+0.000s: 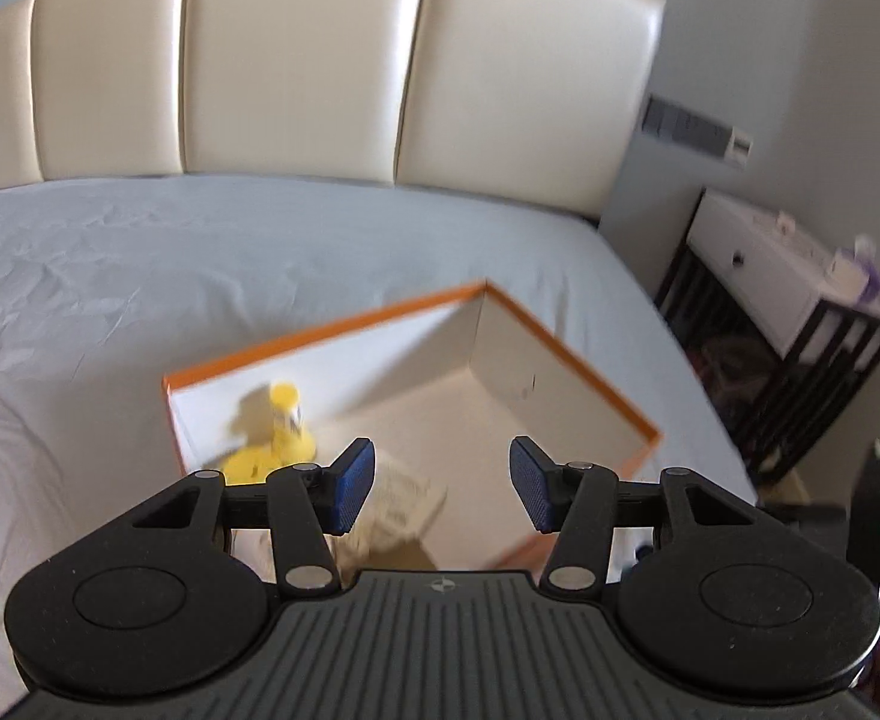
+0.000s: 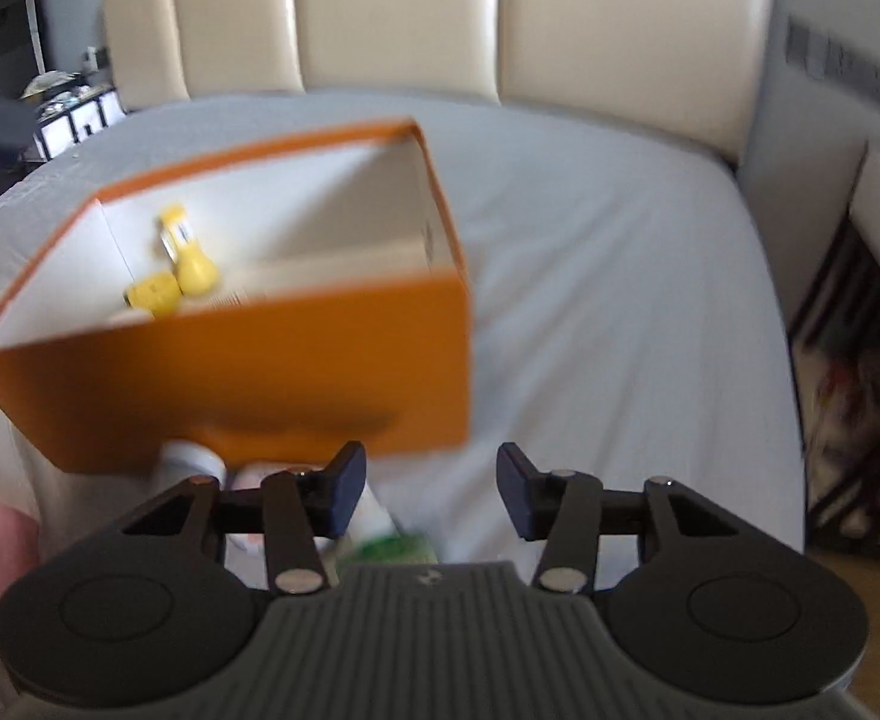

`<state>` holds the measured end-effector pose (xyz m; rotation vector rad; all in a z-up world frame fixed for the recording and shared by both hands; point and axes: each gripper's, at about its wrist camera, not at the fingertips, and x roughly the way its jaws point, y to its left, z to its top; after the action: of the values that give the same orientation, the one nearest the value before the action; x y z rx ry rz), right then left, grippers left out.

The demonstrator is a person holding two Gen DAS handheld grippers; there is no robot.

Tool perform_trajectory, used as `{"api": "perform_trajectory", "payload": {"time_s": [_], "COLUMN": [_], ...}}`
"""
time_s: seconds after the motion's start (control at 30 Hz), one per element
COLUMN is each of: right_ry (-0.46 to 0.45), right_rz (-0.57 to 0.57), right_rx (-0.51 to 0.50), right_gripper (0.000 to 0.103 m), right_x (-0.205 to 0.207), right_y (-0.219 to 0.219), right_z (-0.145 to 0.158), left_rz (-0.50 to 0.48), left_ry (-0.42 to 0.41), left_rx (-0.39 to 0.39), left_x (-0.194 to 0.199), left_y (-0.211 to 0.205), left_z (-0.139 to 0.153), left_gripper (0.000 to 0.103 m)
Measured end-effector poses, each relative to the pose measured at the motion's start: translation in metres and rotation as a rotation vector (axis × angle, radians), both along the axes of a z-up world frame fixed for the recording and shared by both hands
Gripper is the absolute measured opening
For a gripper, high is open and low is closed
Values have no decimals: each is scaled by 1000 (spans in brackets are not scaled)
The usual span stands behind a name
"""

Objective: Organize rigid objects
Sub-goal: 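Grasp pink bottle with left tool while right tool grasps green spray bottle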

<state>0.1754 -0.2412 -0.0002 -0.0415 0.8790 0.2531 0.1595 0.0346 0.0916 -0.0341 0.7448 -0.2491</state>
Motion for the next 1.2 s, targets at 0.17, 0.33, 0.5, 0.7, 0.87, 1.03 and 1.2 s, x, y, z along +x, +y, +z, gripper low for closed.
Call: {"api": "perform_trajectory", "payload": {"time_s": [0.17, 0.33, 0.5, 0.7, 0.87, 1.03, 1.2], "right_ry": [114, 192, 243, 247, 224, 271, 270], "right_rz": [3, 6, -20, 66, 122, 100, 114], "right_rx": [83, -33, 21, -58, -121, -99, -112], "right_gripper": [67, 73, 77, 77, 69, 58, 58], "right_x": [19, 14, 16, 6, -1, 5, 2], "right_y": [1, 10, -6, 12, 25, 21, 22], "right_z": [-15, -29, -32, -34, -34, -39, -38], "left_rz": [90, 205, 278, 265, 287, 291, 274], "left_ry": [168, 342, 479, 515, 581, 616, 642], "left_rx": [69, 125, 120, 139, 133, 154, 221], "left_x": [-20, -37, -45, -40, -34, -33, -34], "left_y": [4, 21, 33, 31, 33, 33, 24], "left_z": [-36, -81, -119, -127, -140, -146, -153], "left_gripper": [66, 82, 82, 86, 83, 76, 63]}}
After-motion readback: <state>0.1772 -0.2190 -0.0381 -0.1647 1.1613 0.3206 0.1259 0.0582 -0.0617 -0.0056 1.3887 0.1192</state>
